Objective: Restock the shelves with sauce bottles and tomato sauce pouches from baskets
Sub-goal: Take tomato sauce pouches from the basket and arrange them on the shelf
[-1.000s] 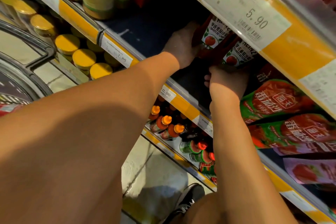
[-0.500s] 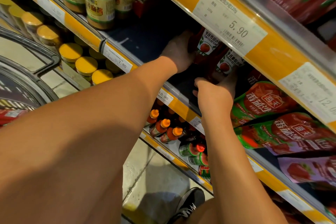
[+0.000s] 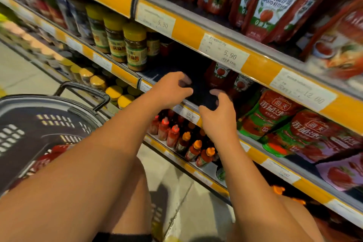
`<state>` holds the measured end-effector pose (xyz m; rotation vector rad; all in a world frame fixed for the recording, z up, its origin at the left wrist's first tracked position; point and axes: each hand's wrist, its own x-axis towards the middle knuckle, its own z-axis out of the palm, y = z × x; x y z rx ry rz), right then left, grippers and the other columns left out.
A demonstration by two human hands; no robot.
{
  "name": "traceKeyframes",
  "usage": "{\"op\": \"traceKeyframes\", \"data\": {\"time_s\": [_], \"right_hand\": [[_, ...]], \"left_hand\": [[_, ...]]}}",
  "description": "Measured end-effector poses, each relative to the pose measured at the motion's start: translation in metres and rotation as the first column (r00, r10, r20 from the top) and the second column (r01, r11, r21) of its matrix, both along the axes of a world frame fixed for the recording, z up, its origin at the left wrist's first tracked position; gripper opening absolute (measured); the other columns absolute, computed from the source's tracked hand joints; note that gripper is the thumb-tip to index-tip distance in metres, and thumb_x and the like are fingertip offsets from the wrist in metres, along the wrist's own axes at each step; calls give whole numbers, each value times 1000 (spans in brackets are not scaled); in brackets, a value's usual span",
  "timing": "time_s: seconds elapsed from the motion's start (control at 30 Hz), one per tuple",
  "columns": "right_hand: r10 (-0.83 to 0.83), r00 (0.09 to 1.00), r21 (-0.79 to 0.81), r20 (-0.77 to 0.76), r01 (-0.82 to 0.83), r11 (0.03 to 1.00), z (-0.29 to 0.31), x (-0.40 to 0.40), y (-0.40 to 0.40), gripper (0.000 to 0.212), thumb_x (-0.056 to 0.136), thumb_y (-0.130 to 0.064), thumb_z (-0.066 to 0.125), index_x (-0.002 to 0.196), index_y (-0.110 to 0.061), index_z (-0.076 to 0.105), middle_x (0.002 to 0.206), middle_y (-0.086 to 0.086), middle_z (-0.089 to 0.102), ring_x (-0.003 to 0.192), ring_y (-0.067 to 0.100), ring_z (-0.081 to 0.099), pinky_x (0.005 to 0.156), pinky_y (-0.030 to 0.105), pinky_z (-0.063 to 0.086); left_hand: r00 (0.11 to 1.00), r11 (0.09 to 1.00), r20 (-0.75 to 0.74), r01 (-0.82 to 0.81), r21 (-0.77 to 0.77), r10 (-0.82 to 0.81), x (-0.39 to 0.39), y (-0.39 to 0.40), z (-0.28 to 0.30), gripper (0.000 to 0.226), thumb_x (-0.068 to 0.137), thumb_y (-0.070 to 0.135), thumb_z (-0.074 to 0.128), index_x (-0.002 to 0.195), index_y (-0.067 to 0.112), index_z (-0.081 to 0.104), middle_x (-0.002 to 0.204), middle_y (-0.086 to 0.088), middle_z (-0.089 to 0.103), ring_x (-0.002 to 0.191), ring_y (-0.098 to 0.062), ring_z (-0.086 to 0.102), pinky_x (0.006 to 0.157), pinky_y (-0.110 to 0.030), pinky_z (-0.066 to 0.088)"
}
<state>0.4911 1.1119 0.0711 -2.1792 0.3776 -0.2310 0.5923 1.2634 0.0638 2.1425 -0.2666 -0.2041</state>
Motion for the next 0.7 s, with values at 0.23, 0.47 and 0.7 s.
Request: {"op": "traceKeyframes", "data": {"time_s": [0.23,0.47,0.7], "right_hand": [[197,980,-154,-28,-199,968,8,-24,41,59,95,-25,66,150,-27,45,151,-7,46,141,16,42,113,38,42],[360,932,-223,-38,-359,906,19,-51,72,48,98,-36,64,144,-30,52,146,-9,50,136,14,45,104,30,41],[476,879,-203,-21,-470,859,37,-69,136,58,98,-38,65,151,-34,42,148,-10,50,131,16,51,107,43,48]], "left_hand": [[998,999,55,-34,-18,35,-89,83,24,45,98,26,69,141,33,59,141,9,61,133,-7,53,111,-37,45],[976,981,99,-193,5,192,-176,168,8,47,97,23,69,138,44,60,144,21,56,137,0,48,114,-40,44],[931,929,37,-366,50,364,-229,248,-5,50,96,27,67,134,58,55,127,12,69,105,-30,71,93,-50,59]]}}
